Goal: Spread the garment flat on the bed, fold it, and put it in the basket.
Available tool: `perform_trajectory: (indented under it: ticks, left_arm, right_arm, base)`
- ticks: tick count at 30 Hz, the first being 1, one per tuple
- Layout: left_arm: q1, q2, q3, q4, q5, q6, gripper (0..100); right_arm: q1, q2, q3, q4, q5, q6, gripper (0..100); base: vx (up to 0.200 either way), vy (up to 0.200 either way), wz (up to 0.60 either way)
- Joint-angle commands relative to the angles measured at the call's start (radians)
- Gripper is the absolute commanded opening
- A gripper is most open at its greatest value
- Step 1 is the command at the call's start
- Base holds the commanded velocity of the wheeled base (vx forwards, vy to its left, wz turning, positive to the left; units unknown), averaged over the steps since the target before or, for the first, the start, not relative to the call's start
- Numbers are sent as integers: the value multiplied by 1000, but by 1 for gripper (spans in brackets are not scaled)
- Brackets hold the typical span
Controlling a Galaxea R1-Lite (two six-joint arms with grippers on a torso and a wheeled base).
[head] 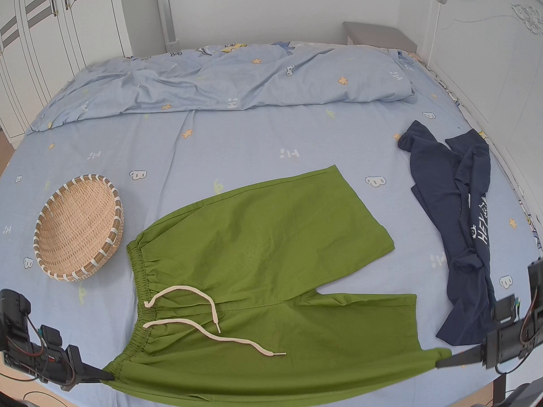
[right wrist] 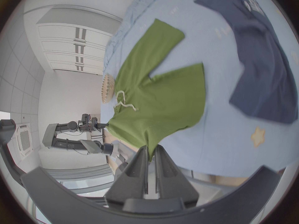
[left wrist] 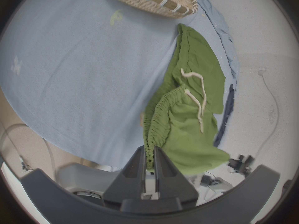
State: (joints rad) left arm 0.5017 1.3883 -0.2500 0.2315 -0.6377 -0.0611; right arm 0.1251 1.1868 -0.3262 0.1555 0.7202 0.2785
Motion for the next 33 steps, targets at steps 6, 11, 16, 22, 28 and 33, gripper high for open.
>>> perform_trajectory:
  ticks: [6,11,16,22,28,33]
  left_arm:
    - [-155,-31,-443,292,-11,-195,0]
    - [-219,23,-519,292,-13,-246,0]
    - [-269,78,-515,270,-11,-250,0]
    - [-285,92,-503,264,-11,-243,0]
    - [-285,84,-469,258,-10,-241,0]
    - [-285,81,-453,229,-11,-241,0]
  right_arm:
    - [-22,145,-568,216,-7,-4,0]
    - [-15,251,-737,246,-8,-4,0]
    - [10,275,-715,259,-8,-4,0]
    - [45,278,-580,242,-12,-7,0]
    - [73,281,-507,246,-15,-2,100]
    - [70,333,-482,248,-5,7,100]
  base:
    - [0,0,0]
    - [0,0,0]
    - [0,0,0]
    - [0,0,0]
    - [0,0,0]
    - [0,0,0]
